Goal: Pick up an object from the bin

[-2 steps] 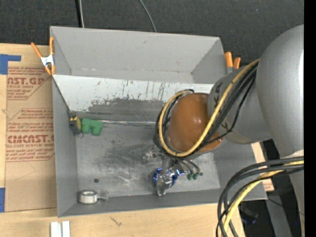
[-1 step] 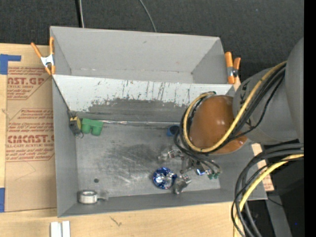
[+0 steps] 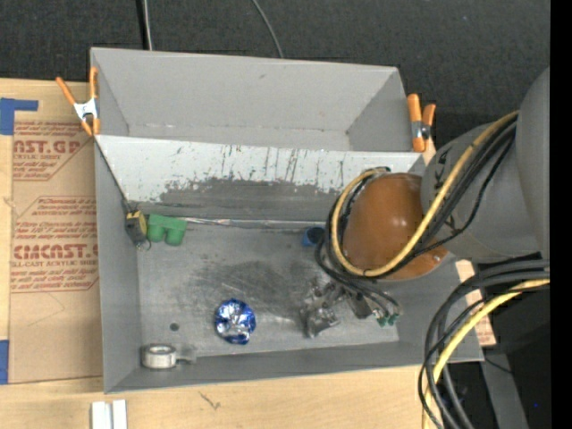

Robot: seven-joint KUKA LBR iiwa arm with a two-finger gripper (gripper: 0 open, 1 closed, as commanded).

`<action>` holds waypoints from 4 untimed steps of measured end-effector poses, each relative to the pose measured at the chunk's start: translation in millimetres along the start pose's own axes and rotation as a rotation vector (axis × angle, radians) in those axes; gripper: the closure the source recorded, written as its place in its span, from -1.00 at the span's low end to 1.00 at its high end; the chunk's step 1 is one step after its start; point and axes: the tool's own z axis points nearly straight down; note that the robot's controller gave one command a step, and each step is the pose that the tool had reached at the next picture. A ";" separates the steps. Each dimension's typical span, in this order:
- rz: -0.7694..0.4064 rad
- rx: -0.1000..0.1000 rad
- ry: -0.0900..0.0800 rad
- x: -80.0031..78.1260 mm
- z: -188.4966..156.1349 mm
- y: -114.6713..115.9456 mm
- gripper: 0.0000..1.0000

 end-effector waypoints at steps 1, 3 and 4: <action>0.001 0.002 -0.010 -1.9 0.6 -0.3 -1.00; -0.021 0.004 -0.024 -70.4 -5.0 103.3 -1.00; -0.022 0.004 -0.039 -74.5 -8.5 104.2 1.00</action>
Offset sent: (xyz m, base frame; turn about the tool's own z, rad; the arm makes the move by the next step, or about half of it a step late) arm 0.0000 0.0000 0.0000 0.0000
